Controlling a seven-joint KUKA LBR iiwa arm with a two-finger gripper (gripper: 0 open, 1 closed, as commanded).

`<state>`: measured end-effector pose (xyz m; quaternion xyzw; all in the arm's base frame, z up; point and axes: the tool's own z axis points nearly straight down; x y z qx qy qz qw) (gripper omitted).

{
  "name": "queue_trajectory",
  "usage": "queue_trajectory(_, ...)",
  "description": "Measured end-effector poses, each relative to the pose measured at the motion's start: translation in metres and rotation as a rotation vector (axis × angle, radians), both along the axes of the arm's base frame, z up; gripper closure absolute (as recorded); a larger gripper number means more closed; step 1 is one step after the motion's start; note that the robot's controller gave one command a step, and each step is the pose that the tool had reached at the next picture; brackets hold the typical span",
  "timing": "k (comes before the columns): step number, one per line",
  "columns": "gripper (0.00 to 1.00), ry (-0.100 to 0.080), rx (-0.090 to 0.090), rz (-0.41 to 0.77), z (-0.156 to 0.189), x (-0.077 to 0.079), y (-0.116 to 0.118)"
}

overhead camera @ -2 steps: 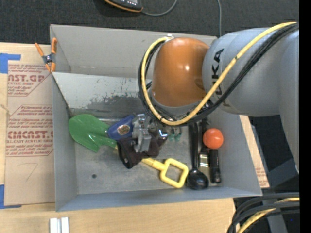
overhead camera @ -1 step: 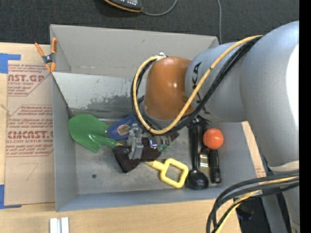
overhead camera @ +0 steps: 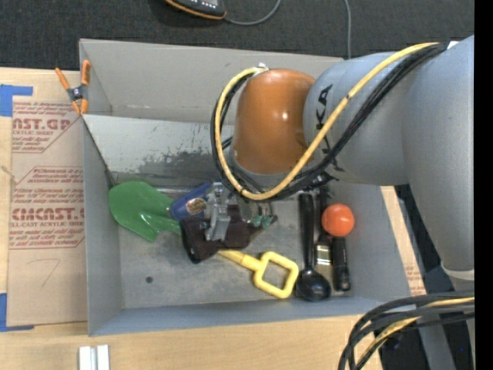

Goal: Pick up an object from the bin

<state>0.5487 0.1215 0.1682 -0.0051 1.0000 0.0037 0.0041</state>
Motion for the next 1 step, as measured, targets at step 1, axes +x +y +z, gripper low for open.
queue_trajectory(1,1.0,0.014,-0.001,0.015,-0.0659,-0.0044,-0.0092)
